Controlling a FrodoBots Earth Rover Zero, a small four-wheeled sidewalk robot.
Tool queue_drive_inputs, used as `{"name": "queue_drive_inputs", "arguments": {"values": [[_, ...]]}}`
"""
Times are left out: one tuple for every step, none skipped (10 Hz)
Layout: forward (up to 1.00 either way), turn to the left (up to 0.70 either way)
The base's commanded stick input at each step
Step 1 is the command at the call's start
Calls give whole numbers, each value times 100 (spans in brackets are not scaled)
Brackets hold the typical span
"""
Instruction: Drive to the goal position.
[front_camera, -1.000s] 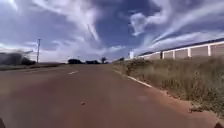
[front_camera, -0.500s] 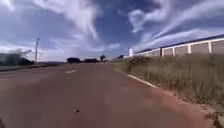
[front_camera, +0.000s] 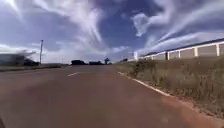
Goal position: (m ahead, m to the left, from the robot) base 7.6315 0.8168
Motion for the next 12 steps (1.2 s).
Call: {"name": "queue_drive_inputs", "arguments": {"values": [[85,0],[85,0],[85,0],[85,0],[85,0],[85,0],[85,0],[85,2],[85,20],[85,30],[85,12],[85,0]]}}
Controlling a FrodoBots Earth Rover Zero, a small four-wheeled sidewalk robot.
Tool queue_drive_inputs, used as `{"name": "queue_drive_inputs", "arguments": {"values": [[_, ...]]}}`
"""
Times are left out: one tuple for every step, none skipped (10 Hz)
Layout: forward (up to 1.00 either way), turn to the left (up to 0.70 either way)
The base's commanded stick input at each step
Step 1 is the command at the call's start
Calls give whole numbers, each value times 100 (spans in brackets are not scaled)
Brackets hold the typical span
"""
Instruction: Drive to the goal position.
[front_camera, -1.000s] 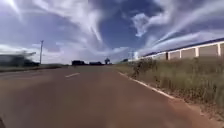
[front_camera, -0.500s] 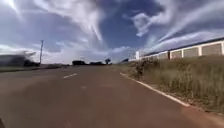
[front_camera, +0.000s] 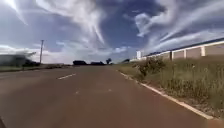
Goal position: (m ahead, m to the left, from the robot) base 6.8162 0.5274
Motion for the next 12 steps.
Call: {"name": "queue_drive_inputs", "arguments": {"values": [[85,0],[85,0],[85,0],[85,0],[85,0],[85,0],[85,0],[85,0],[85,0],[85,0],[85,0],[85,0]]}}
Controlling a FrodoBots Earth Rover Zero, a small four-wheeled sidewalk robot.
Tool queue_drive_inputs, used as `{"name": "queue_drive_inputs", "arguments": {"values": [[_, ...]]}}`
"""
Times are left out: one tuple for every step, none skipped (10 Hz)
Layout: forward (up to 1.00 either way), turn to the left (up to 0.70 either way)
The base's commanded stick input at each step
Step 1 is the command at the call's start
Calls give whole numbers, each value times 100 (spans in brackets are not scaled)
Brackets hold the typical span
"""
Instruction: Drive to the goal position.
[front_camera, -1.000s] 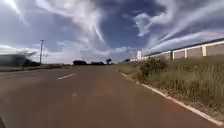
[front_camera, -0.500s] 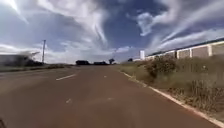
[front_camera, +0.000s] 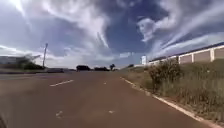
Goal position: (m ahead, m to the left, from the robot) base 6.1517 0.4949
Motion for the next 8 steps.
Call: {"name": "queue_drive_inputs", "arguments": {"values": [[85,0],[85,0],[85,0],[85,0],[85,0],[85,0],[85,0],[85,0]]}}
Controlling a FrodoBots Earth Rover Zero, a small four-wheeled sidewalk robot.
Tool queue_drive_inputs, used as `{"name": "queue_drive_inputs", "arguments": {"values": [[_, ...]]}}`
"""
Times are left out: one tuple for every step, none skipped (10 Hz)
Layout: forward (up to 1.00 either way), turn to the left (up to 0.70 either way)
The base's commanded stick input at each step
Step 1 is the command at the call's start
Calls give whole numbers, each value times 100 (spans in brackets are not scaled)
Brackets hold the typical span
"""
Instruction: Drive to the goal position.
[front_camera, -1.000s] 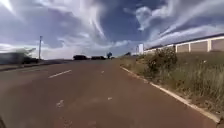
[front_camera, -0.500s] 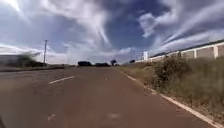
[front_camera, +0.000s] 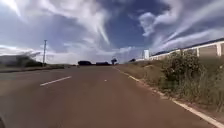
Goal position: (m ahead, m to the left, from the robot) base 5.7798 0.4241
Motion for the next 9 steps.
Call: {"name": "queue_drive_inputs", "arguments": {"values": [[85,0],[85,0],[85,0],[85,0],[85,0],[85,0],[85,0],[85,0],[85,0]]}}
